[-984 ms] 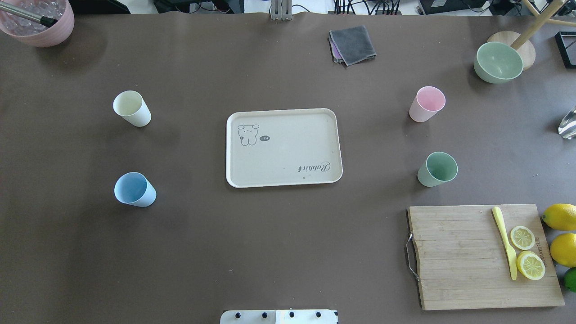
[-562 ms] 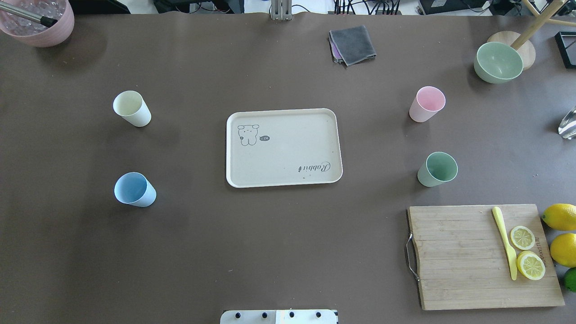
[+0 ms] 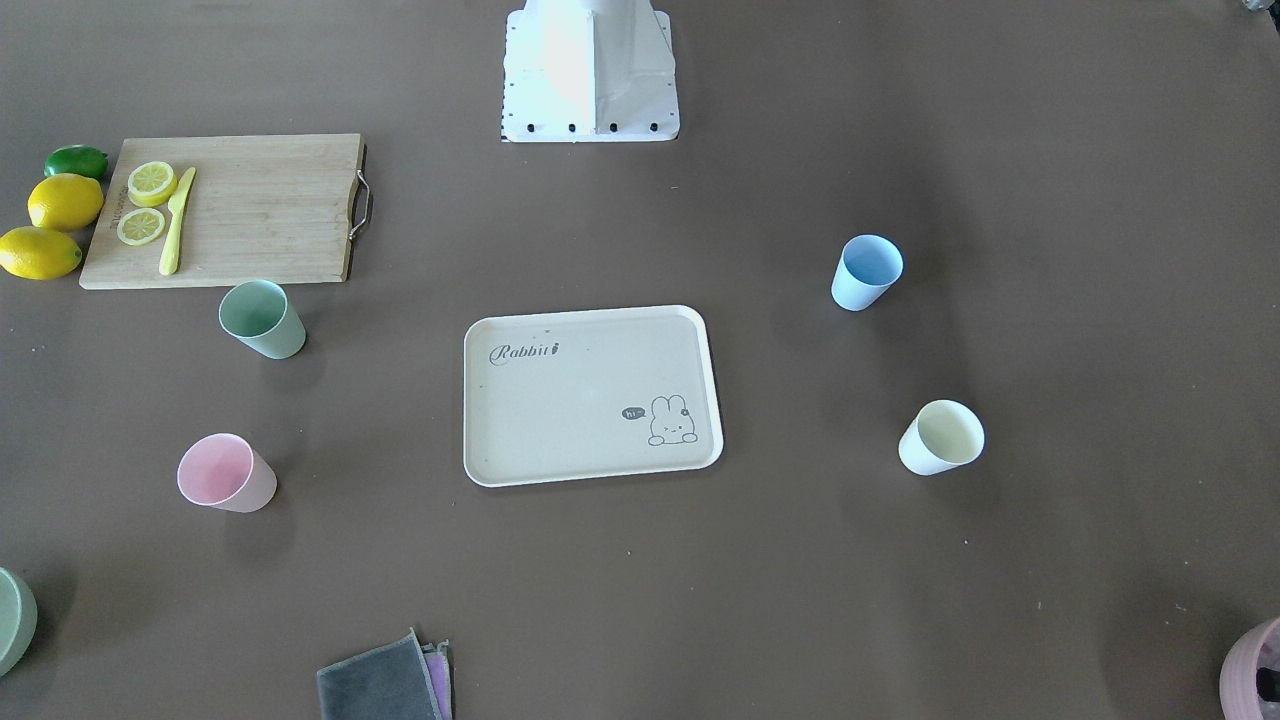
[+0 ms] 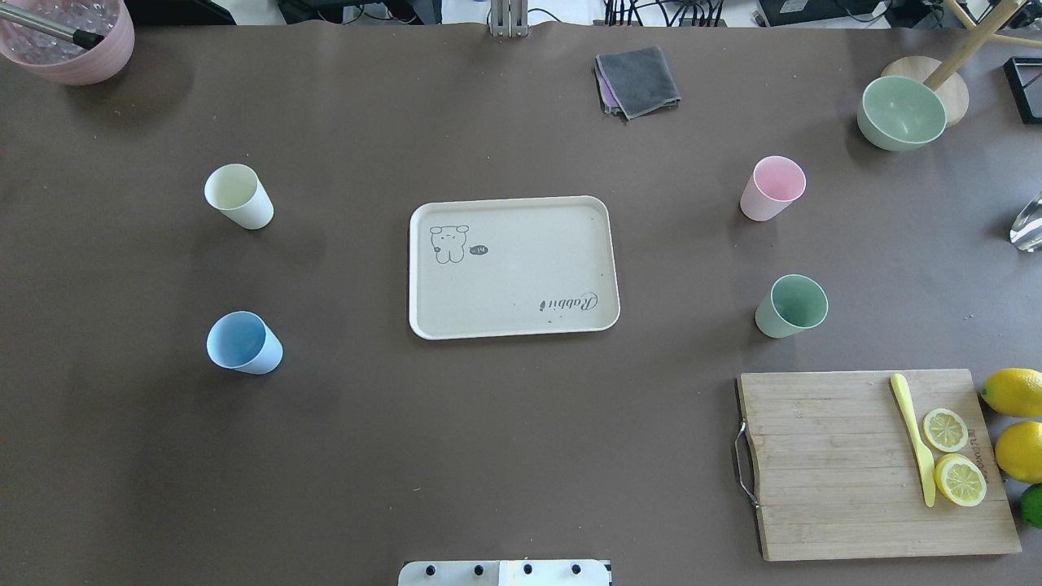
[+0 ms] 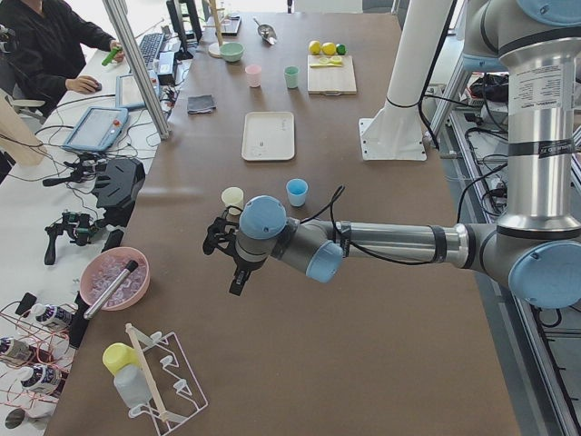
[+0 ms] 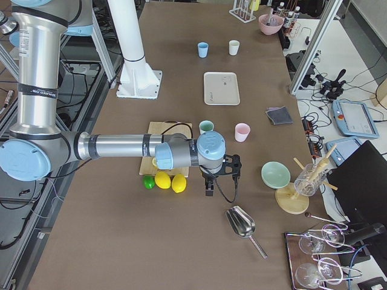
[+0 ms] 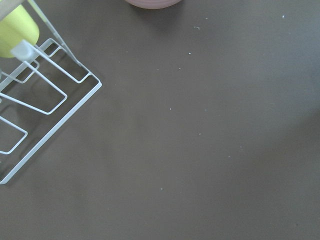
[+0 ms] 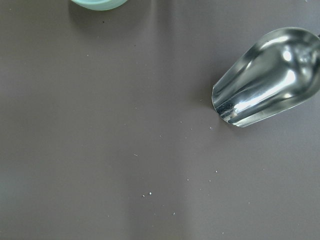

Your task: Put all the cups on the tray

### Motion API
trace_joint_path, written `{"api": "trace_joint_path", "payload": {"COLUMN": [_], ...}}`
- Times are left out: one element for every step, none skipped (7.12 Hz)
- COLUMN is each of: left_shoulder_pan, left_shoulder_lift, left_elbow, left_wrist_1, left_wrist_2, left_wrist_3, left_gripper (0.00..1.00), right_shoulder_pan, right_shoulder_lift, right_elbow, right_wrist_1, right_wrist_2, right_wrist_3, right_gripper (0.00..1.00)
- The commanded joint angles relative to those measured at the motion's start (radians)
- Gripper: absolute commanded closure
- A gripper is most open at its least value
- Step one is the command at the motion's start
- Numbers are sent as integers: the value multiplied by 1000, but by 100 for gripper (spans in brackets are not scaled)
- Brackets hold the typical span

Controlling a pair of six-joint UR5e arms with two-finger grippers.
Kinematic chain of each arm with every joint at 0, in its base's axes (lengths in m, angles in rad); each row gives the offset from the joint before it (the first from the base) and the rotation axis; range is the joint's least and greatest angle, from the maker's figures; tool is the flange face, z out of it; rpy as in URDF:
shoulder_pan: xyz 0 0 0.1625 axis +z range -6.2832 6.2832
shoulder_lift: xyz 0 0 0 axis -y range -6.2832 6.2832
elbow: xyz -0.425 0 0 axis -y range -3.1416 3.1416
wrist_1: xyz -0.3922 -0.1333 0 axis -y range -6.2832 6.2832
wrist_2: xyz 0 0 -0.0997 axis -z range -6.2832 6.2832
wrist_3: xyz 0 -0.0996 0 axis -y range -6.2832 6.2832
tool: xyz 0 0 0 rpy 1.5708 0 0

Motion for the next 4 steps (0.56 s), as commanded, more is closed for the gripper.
{"api": "trace_joint_path", "payload": {"left_shoulder_pan": [39, 88, 145, 232], "left_shoulder_lift": [-25, -57, -65, -48], "left_elbow": [-8, -20, -94, -183], "left_wrist_1": [-23, -29, -31, -31], "left_wrist_2": [-123, -131, -95, 3], "left_wrist_3": [-106, -279, -483, -607], "left_gripper": [2, 2, 2, 2], "right_shoulder_pan": [-6, -15, -42, -70], "right_shoulder_lift": [15, 23, 24, 39], "right_elbow": [14, 36, 57, 65], "right_wrist_1": [2, 2, 4, 5], "right_wrist_2": [5, 6, 6, 6], "right_wrist_3": [39, 93, 140, 221], "right_gripper": [0, 0, 0, 0]}}
